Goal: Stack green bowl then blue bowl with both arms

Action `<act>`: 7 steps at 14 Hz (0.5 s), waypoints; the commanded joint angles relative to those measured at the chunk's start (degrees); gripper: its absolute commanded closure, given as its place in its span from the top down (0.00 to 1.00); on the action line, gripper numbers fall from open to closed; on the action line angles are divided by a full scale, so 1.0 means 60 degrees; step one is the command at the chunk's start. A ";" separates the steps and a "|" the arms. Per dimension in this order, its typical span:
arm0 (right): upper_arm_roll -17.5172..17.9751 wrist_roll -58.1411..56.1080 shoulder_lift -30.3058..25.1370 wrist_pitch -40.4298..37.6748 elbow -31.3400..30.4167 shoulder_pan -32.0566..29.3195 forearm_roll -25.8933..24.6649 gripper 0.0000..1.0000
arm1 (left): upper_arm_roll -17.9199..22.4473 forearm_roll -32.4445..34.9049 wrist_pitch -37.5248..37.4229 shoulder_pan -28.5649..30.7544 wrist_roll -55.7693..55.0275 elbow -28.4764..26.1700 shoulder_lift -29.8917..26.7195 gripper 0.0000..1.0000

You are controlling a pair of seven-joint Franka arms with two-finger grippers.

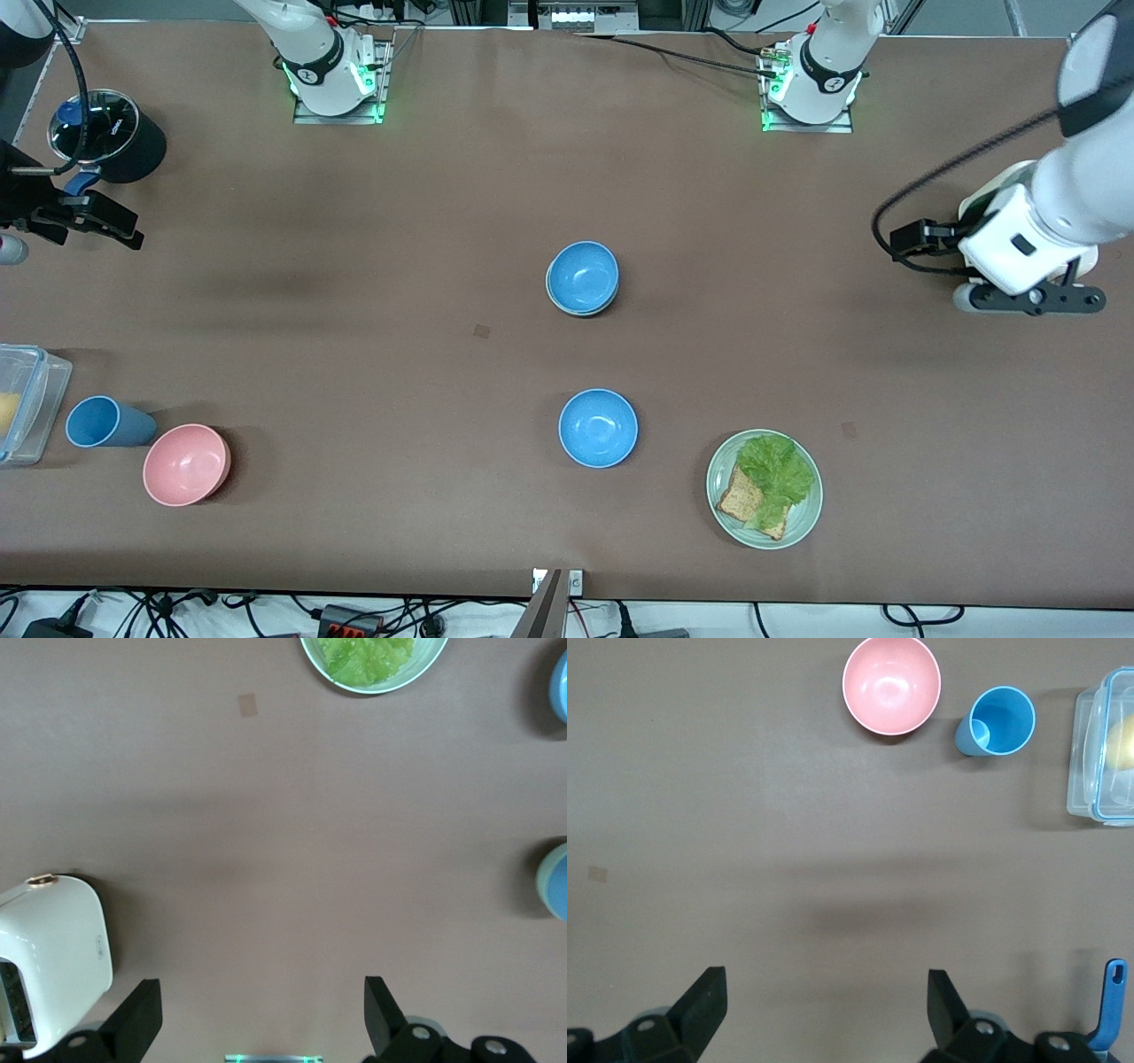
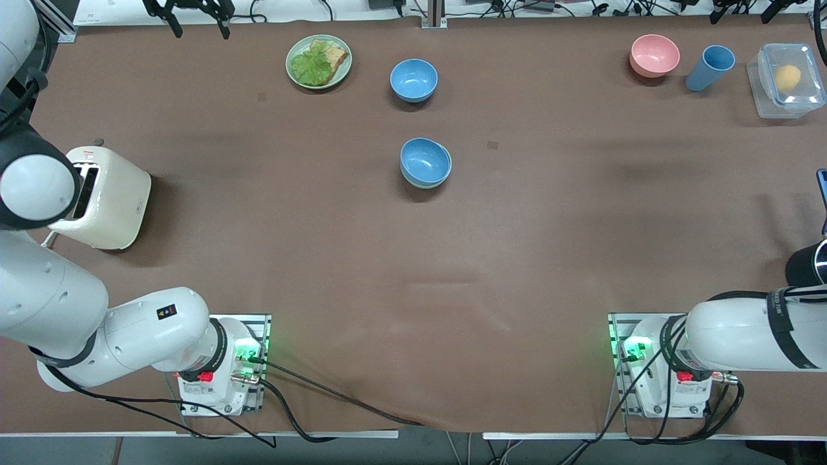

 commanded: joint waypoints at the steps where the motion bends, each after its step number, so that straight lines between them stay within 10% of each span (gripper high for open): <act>1: 0.0038 -0.0254 -0.0163 -0.0087 -0.0090 -0.0107 0.0032 1.00 | 0.2729 -0.1044 0.1043 -0.1750 0.0610 -0.2045 -0.1660 1.00; 4: 0.0038 -0.0254 -0.0163 -0.0087 -0.0090 -0.0122 0.0032 1.00 | 0.4274 -0.1151 0.1805 -0.2896 0.1123 -0.2750 -0.2159 1.00; 7: 0.0038 -0.0254 -0.0163 -0.0072 -0.0090 -0.0107 0.0032 1.00 | 0.4306 -0.1121 0.1762 -0.3118 0.0875 -0.2823 -0.2423 1.00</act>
